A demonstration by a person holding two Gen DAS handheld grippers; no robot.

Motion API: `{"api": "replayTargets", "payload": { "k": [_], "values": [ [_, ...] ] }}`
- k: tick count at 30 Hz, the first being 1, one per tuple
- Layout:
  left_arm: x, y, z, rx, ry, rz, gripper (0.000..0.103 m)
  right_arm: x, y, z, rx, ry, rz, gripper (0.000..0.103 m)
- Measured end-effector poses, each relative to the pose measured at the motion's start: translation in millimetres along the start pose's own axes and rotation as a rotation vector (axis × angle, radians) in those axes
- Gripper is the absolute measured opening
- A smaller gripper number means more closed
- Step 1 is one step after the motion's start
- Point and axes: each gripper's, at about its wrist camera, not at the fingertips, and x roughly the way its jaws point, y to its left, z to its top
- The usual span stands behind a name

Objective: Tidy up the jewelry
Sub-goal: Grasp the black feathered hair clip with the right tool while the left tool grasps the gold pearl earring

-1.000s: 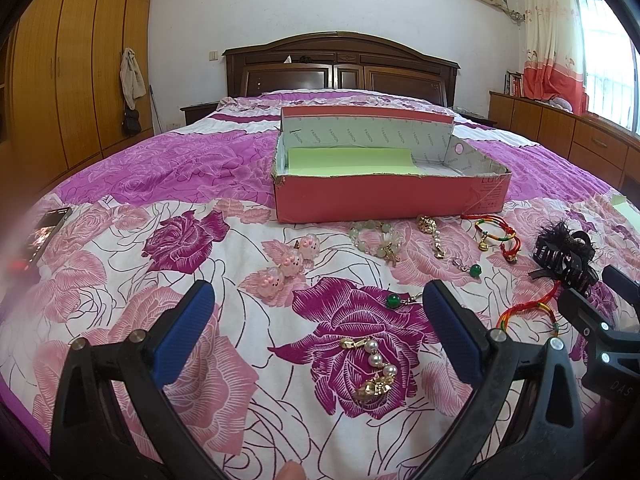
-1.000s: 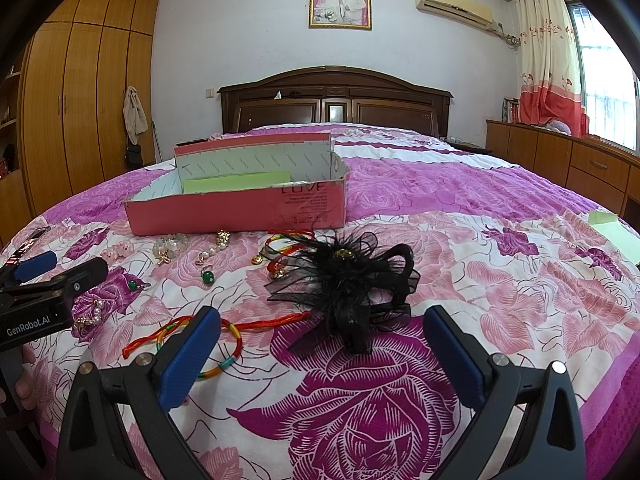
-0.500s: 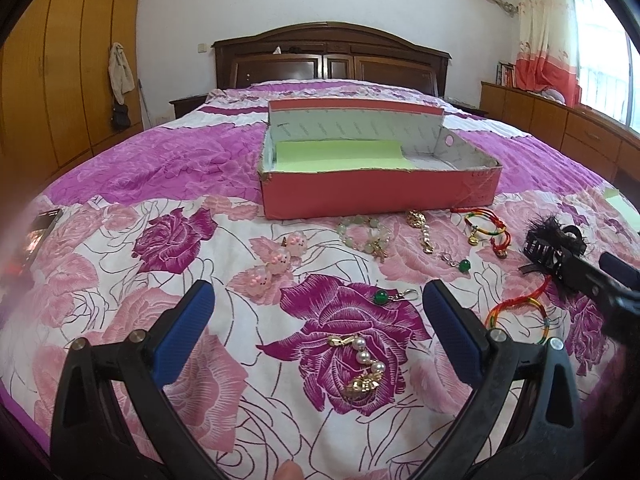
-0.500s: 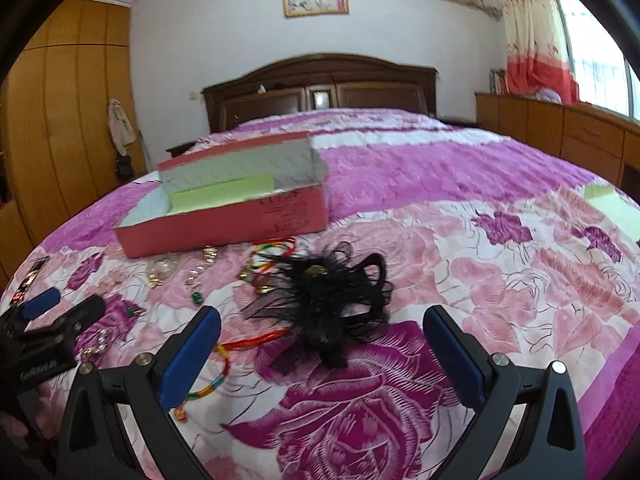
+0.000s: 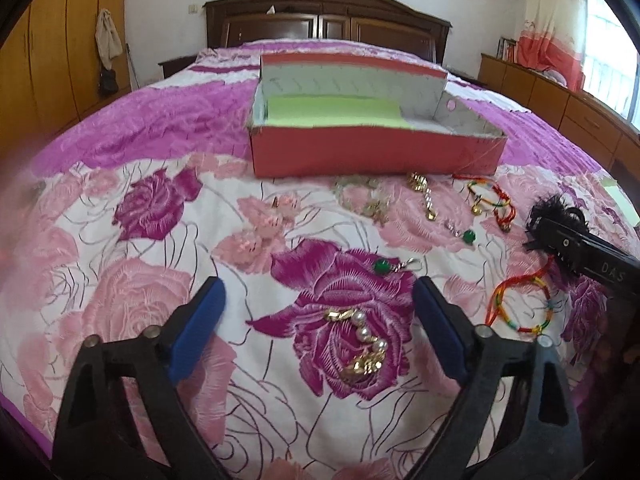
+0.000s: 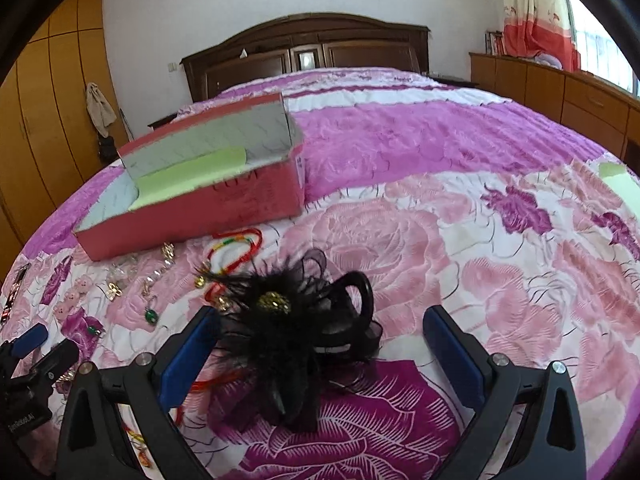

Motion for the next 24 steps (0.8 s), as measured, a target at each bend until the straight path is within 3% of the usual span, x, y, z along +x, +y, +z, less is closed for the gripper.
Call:
{"api": "replayTargets", "payload": {
  "k": [7,14,20,24],
  "values": [
    [-4.3,-8.1,-12.9,0.058,0.043,-0.005,0.070,14.2,-2.8,-3.9,0.007,0.050,0.000,0.103],
    [4.6,-3.8,-19.1,0.066,0.128,-0.002,0.071,22.3,-5.0,-7.2,0.012,0.092,0.010,0.103],
    [0.3,-7.8,-21.5,0.104,0.141,0.017,0.071,25.8,-4.8,-7.9,0.009,0.111,0.012,0.103],
    [-6.2,-12.4,-22.6,0.129,0.126,0.008,0.054,20.7,-4.0,-10.1,0.008,0.089,0.007,0.099]
  ]
}}
